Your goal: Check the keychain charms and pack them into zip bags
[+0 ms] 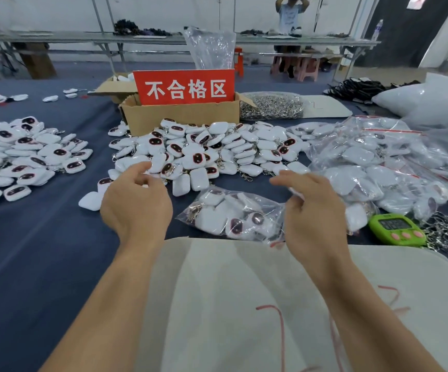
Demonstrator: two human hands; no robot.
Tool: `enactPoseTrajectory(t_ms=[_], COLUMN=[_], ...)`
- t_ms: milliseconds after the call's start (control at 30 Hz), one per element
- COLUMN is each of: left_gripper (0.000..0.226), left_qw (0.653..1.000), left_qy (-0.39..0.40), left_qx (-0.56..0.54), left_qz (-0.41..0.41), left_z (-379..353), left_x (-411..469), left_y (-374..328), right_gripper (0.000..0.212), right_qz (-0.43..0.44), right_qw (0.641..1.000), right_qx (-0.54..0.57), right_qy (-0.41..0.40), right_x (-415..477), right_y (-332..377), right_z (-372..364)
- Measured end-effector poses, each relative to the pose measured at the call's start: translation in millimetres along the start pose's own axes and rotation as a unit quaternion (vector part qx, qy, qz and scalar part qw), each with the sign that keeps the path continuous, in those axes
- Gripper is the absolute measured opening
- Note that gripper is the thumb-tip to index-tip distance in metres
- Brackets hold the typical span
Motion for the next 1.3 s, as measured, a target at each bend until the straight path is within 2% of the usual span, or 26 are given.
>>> enactPoseTrajectory(t_ms=[100,167,233,367,467,533,633,833,1033,1167,1300], left_gripper=[0.035,0.034,0.034,0.041,0.071,0.064,0.052,0.036,0.044,0.036,0.027], left_qw=[0.967,0.944,0.935,0.94,0.925,0.904,0.905,0.932,0.953,0.977,0.965], left_qy=[0.066,0.128,0.153,0.148,0.253,0.294,0.254,0.202,0.121,0.037,0.058], left_qx=[0.213,0.26,0.265,0.24,0.171,0.181,0.215,0.212,0.199,0.063,-0.111], left_qz=[-0.119,-0.159,-0.177,-0.191,-0.226,-0.251,-0.264,-0.215,-0.195,-0.2,-0.229], left_z=[-19,-34,-42,-42,-61,-69,-65,-57,-40,-18,-10], left_x=[-5,-14,-20,-19,-35,-42,-36,-29,-21,-21,-41], left_y=[-4,-3,-2,-2,-11,-13,-9,-8,-12,-28,-53], right_gripper=[0.045,0.044,0.041,0.034,0.038,0.038,0.038,0.041,0.041,0.041,0.039], right_qz=[0.036,0.007,-0.013,-0.046,-0.079,-0.094,-0.106,-0.119,-0.123,-0.127,-0.126], right_qw=[0.984,0.982,0.983,0.986,0.989,0.99,0.99,0.988,0.989,0.99,0.99], right_qx=[-0.109,-0.107,-0.11,-0.108,-0.086,-0.062,-0.022,-0.023,-0.015,0.022,0.053], right_qy=[0.14,0.156,0.147,0.12,0.087,0.081,0.088,0.095,0.085,0.057,0.031], right_x=[-13,-15,-12,-9,-7,-7,-9,-9,-9,-7,-5], right_y=[2,0,-5,-12,-19,-23,-24,-26,-25,-24,-21], right_z=[-30,-32,-27,-20,-16,-16,-20,-21,-18,-16,-10])
Point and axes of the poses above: each hand's wrist, its own x-axis towards the middle knuckle, its own z-axis out of the back of the hand, y = z × x, the point moved 9 cm from there along x, towards the middle knuckle, and after that the axes turned 9 degrees about -y, right-handed, at the moved point
